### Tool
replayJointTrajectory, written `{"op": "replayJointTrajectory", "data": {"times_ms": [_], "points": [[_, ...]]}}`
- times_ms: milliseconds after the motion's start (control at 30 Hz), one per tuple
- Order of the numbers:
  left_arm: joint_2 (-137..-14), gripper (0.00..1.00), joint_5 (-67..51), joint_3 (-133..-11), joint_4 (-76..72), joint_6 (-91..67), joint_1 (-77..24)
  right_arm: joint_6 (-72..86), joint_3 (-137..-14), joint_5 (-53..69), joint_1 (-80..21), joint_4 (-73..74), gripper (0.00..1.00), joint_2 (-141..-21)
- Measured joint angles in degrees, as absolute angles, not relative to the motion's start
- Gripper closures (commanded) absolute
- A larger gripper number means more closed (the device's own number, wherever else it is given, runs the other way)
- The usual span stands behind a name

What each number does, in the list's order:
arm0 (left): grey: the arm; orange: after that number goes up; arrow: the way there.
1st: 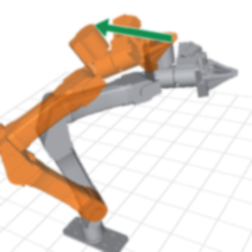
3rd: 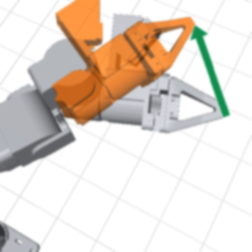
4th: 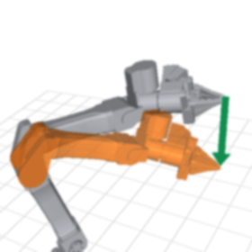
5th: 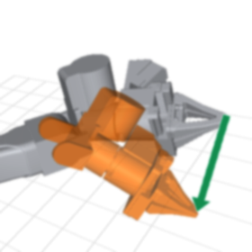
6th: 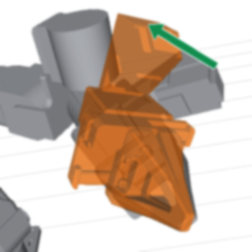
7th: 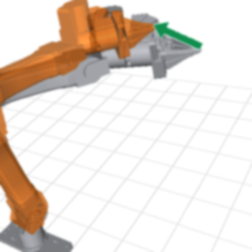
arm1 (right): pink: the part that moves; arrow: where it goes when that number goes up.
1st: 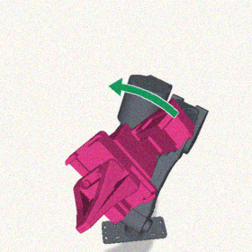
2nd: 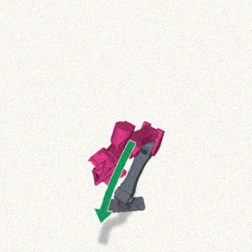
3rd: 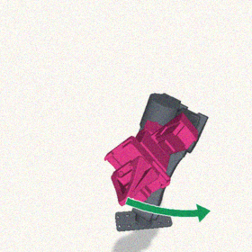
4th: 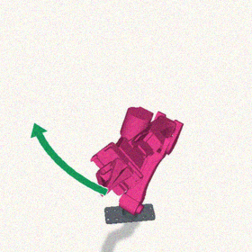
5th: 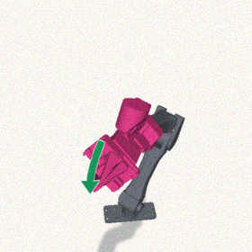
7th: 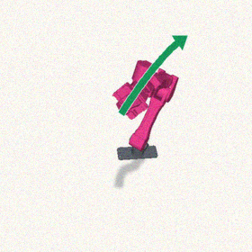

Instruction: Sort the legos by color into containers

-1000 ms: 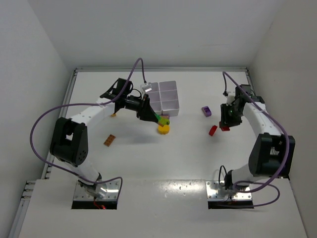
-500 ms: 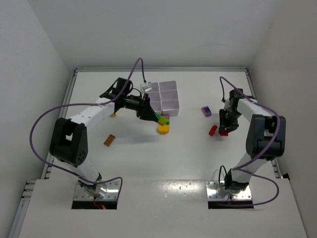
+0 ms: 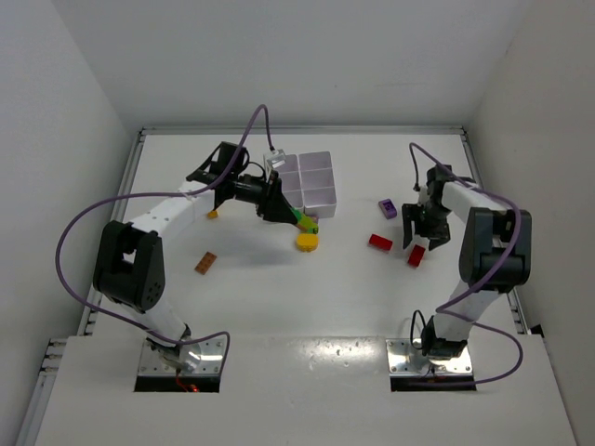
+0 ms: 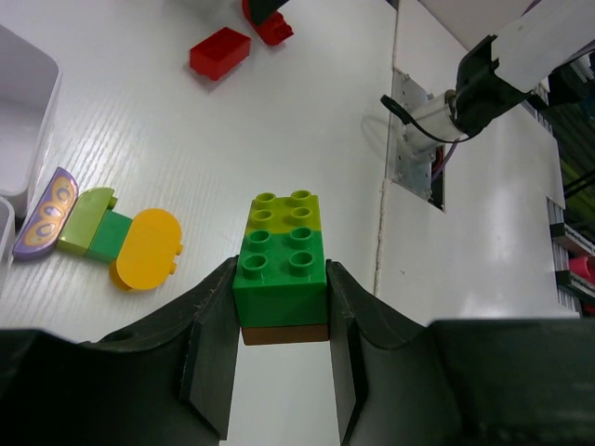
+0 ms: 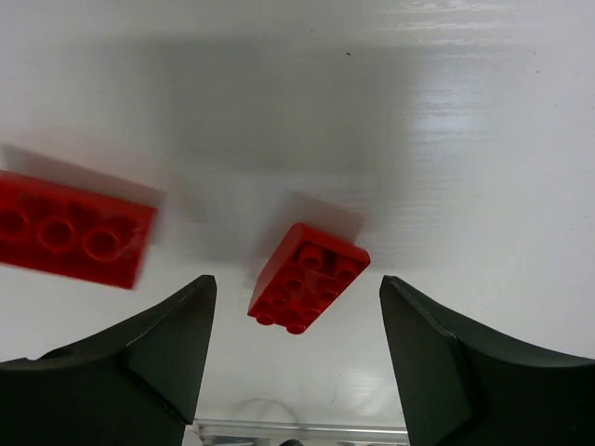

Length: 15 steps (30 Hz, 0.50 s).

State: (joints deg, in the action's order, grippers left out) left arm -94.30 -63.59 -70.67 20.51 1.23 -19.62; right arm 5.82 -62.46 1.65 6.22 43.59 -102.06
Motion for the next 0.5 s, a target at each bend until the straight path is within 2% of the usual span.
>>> {"op": "replayJointTrajectory", "data": {"times_ms": [233, 400, 500], "points": [[-94.61, 1.0, -63.75, -70.67, 20.53, 1.26, -19.62, 3.09, -63.61, 6.9, 7.16, 44.07, 0.28, -96.12], [-94.78, 1.0, -65.58, -70.67, 20.56, 1.23, -19.62, -3.27, -65.87, 23.55, 8.49, 44.21, 0.31, -82.41], [-94.85, 1.0, -68.1, -70.67, 20.6, 1.23, -19.92, -5.56, -75.26, 37.54, 5.08, 46.74, 0.31, -83.72]]}}
